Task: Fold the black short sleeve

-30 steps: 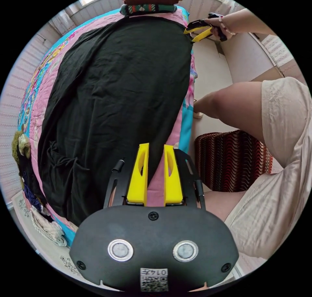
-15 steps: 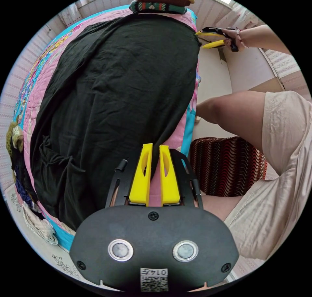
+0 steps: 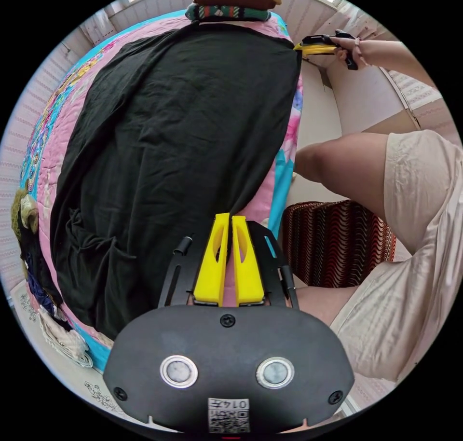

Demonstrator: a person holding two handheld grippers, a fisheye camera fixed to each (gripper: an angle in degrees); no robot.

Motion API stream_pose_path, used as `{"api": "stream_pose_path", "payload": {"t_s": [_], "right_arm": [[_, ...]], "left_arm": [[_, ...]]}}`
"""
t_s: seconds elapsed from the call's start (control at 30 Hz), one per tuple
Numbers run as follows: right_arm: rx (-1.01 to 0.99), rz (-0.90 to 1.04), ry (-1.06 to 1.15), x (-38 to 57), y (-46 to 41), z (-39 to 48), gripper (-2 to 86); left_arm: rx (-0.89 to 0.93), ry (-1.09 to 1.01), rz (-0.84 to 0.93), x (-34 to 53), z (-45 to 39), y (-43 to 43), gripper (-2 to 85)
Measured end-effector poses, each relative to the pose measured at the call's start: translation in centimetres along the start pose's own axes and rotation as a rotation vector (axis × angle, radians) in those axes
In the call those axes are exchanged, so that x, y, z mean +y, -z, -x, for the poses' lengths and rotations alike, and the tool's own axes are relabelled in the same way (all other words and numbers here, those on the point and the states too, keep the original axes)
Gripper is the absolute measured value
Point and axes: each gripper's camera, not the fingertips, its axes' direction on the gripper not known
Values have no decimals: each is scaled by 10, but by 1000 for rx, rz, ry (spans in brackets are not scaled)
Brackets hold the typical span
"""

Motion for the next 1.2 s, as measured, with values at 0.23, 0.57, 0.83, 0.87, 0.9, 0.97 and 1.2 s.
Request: {"api": "stream_pose_path", "payload": {"t_s": [0.23,0.57,0.83,0.87,0.9,0.97,1.2], "right_arm": [[279,95,191,-6,3,51,6],[-23,-11,-44,4,8,-15,7],[-4,-13,-58,2,-8,-23,10],[-4,-17,-61,3,-6,-22,12],[-13,-30,-62,5,-2,-23,15],[-43,-26,-63,5,0,-27,19],[-59,-8,-119,-4,-9,-36,53]], "left_arm": [[36,27,-42,8,12,15,-9],[60,1,-15,7,15,9,-10],[65,-11,1,3,21,8,-9],[63,-14,4,2,22,8,-10],[61,-15,4,2,22,8,-10],[60,-19,4,1,23,8,-10],[62,-34,25,-2,25,4,-9]]}}
